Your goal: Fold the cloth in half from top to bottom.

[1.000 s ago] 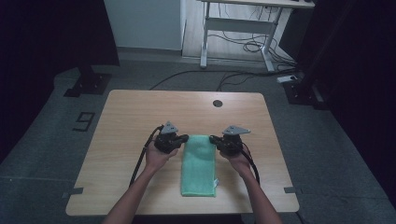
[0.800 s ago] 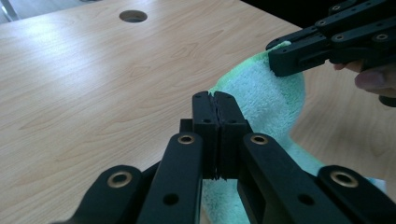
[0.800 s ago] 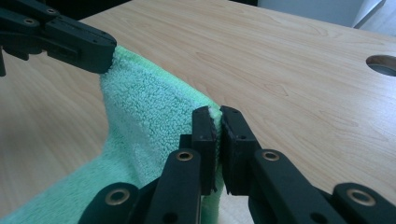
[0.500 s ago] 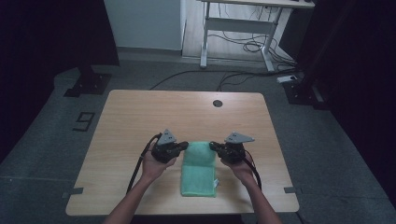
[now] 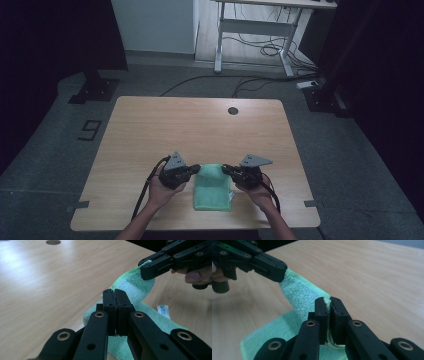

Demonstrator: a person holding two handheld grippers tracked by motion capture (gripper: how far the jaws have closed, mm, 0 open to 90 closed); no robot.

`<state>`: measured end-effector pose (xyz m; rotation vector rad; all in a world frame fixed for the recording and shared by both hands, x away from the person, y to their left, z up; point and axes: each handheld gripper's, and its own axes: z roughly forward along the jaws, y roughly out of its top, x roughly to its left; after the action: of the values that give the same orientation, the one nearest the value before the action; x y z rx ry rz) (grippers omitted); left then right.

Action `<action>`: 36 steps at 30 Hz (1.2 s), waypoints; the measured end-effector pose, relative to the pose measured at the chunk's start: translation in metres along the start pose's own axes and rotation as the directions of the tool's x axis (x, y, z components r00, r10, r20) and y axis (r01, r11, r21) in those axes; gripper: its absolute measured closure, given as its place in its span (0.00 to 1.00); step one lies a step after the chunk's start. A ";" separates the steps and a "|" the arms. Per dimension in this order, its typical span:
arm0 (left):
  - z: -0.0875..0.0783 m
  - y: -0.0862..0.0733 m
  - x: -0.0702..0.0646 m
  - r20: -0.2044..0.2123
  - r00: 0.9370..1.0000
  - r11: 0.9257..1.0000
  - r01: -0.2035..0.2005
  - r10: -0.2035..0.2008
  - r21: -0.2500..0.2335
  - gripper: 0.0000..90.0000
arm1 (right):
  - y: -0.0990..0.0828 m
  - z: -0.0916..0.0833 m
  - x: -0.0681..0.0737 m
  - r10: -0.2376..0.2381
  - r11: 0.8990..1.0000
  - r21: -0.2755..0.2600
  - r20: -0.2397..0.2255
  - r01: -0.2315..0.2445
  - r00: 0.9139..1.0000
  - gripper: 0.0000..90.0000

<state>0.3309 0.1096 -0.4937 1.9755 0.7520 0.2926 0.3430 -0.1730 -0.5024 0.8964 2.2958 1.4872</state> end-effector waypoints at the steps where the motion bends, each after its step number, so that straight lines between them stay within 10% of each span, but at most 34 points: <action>1: 0.000 -0.002 -0.001 0.003 1.000 1.000 0.004 -0.004 0.006 0.98 | -0.002 0.000 0.002 -0.005 1.000 0.010 -0.004 0.005 1.000 0.94; 24: -0.008 -0.055 -0.033 0.052 0.999 0.995 -0.005 0.000 0.097 0.94 | -0.053 -0.022 0.041 -0.012 0.997 0.075 -0.093 0.019 0.996 0.90; 36: -0.026 -0.043 -0.038 0.064 0.997 0.999 -0.037 0.036 0.026 0.57 | -0.054 -0.041 0.055 -0.024 0.999 0.045 -0.090 0.028 0.996 0.59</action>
<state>0.2722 0.1191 -0.5135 2.0167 0.6834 0.2413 0.2603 -0.1839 -0.5262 0.8250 2.4055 1.4978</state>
